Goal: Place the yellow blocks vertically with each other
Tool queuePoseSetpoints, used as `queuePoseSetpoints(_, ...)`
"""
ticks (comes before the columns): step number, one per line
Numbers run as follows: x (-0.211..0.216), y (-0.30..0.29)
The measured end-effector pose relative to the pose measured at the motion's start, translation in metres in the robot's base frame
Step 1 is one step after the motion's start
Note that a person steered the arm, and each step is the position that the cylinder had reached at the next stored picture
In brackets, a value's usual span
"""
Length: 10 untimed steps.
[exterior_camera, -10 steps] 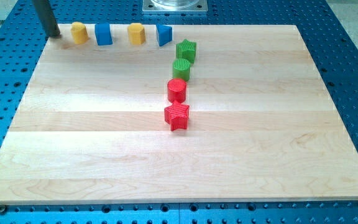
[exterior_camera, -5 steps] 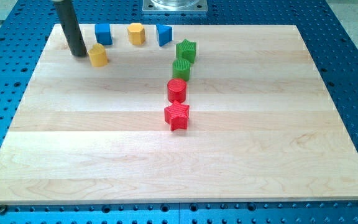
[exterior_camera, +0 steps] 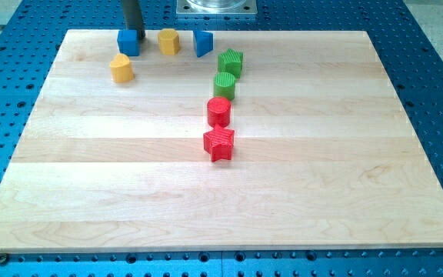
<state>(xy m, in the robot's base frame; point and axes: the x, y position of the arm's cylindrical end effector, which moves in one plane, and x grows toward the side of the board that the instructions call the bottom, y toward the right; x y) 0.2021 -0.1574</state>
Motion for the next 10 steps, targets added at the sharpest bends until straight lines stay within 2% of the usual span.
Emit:
queuePoseSetpoints(2, -0.008, 0.052)
queuePoseSetpoints(3, 0.020, 0.067)
queuePoseSetpoints(4, 0.086, 0.045)
queuePoseSetpoints(5, 0.085, 0.069)
queuePoseSetpoints(6, 0.067, 0.113)
queuePoseSetpoints(7, 0.120, 0.113)
queuePoseSetpoints(8, 0.145, 0.073)
queuePoseSetpoints(9, 0.155, 0.059)
queuePoseSetpoints(10, 0.114, 0.074)
